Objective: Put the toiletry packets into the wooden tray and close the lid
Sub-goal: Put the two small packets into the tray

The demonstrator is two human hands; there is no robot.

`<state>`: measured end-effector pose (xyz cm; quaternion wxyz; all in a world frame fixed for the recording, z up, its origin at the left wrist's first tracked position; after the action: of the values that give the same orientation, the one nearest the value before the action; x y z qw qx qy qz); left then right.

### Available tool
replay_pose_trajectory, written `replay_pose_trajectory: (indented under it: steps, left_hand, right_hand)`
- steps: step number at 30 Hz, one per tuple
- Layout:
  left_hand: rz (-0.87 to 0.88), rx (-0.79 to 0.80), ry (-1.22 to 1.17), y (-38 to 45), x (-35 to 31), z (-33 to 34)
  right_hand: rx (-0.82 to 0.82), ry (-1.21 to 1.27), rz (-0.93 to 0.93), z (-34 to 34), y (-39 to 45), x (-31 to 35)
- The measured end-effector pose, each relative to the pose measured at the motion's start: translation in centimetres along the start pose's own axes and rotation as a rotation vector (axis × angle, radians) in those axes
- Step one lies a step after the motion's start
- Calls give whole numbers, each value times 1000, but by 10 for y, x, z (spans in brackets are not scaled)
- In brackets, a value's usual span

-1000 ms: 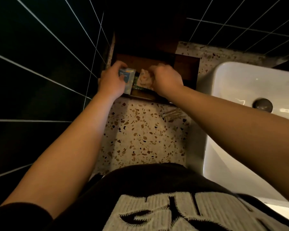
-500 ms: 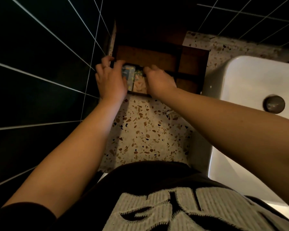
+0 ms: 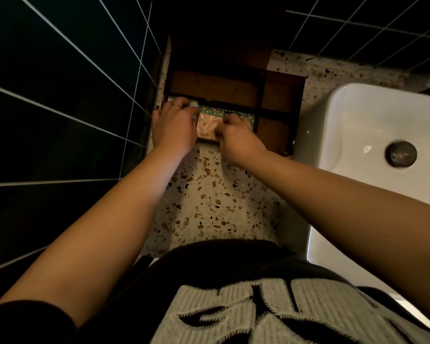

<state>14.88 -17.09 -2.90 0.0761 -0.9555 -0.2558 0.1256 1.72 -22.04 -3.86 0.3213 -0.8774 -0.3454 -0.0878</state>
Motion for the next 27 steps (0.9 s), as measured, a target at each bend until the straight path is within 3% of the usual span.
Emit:
replay_pose_trajectory:
  steps: [13,16,22,27]
  left_hand:
    - [-32,23,-32,-2,5,3]
    - [-26,13,-72,-7,2,-1]
    - [0,-111,-279,-42,-12,-11]
    - [63,-3,-331,-79,-37,18]
  right_hand:
    - [18,102,-64,-2,-1,12]
    - [-53,170,-69,-16,-11,6]
    - [-202,268,69,-36,-48,-32]
    - [-201,283,149,-23,-85,-52]
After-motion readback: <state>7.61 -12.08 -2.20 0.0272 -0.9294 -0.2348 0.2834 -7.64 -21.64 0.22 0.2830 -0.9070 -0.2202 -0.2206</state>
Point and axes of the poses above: each hand's wrist, its own y-axis towards the middle knuckle, its own z-axis out of the palm, x = y × z, the point moved 8 cm from there along y, towards the middle knuckle, and after that the axes turned 2 degrees about x, right-handed, at the moved point
